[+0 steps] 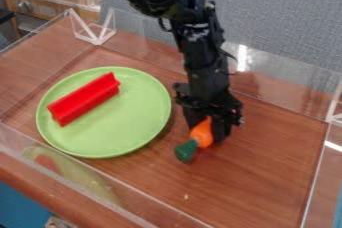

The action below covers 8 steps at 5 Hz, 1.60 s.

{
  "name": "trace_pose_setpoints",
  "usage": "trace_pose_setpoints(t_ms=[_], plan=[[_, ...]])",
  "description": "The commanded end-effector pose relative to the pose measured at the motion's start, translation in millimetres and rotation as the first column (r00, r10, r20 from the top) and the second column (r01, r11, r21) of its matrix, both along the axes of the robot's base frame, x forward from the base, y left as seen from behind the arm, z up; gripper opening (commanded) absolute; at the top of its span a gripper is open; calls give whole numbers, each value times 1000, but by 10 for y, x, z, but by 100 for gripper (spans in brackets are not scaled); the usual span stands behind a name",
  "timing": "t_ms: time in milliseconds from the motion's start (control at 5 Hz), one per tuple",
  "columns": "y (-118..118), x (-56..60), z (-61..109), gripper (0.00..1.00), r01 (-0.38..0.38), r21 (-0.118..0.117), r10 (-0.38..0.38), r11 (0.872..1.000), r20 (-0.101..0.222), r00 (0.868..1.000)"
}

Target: Move the carrot from the green plate to the table

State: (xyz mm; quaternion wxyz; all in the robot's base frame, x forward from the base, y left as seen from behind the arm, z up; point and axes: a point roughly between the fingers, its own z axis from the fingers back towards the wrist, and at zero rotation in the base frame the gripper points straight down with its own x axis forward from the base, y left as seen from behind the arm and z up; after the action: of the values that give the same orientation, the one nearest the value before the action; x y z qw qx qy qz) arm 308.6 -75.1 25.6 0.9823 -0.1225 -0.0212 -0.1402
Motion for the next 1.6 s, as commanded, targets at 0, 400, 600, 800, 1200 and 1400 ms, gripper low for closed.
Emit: trace_pose_setpoints(t_ms=[0,400,600,800,1200,1400], plan=[[-123,37,74,0,1,-13,-1,1000,10,1000],[-139,93,186,0,-20,-11,20,1000,-5,1000],[-50,52,228,0,-14,-9,14,1000,-10,1000],[31,24,246,0,-7,-8,7,1000,-19,1000],[59,56,115,0,9,-12,-10,1000,-19,1000],[50,64,59,0,10,-18,-11,1000,-17,1000]])
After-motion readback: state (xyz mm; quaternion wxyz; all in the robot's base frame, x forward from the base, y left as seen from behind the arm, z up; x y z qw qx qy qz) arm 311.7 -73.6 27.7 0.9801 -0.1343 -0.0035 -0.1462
